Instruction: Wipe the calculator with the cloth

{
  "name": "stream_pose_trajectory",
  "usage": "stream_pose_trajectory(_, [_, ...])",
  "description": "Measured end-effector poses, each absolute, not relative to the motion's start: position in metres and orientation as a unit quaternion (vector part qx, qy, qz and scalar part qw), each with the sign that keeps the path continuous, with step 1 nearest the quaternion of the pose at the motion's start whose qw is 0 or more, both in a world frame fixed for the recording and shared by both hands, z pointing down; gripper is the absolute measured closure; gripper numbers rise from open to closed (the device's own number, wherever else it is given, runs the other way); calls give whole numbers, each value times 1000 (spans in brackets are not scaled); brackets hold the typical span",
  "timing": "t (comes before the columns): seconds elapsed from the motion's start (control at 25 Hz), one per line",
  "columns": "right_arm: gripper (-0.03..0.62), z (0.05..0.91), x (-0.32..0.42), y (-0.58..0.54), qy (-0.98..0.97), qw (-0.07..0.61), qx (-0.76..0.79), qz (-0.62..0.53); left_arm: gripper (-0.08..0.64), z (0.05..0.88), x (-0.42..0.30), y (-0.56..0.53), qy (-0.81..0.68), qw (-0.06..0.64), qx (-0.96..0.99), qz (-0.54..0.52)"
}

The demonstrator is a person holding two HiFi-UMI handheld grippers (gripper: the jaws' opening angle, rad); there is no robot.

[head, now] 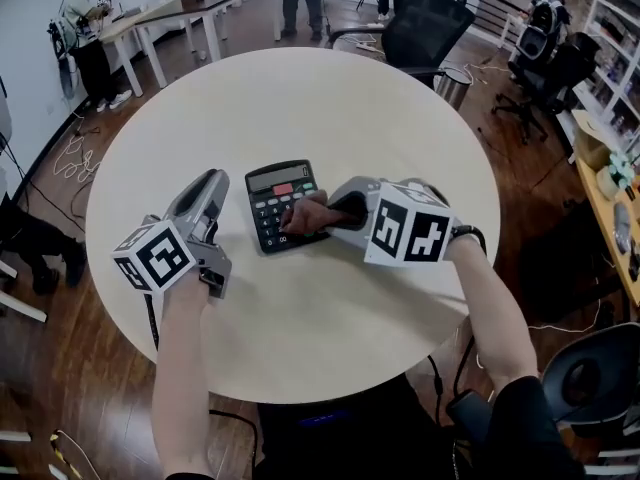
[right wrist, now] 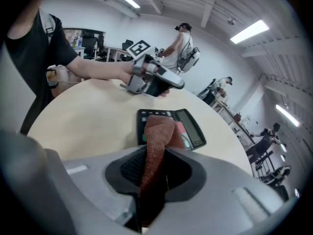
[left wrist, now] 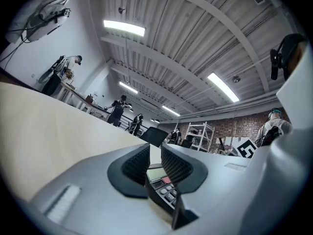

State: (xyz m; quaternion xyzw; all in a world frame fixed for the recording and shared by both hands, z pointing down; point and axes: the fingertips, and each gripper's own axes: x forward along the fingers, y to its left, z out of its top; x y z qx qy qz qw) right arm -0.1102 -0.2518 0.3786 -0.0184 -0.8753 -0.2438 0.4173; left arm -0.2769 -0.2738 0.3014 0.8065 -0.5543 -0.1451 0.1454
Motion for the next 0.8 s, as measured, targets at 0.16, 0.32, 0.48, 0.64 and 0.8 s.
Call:
stream_pose_trajectory(0.16, [515,381,-95,-218,-858,440,-94,-247,500,300,-279,-274,-553,143,808,-140])
stream_pose_trajectory(0.32, [515,348,-114,-256,-901,371,-17,-222,500,302,-277,-272,-551,142,812,-132])
stream_pose_trajectory(0.48, [515,326,-144,-323,-915,328,111,-207,500,301,-273,-273,-547,140,816,-125])
stream_pose_trajectory(0.64, [515,355,-155,-320,-902,368,80,-209,500,305,-263,-273,-541,138,822,-110])
stream_pose_trajectory(0.8, [515,364,-141,-285,-891,393,41,-224,500,305,-256,-273,-535,131,831,-86])
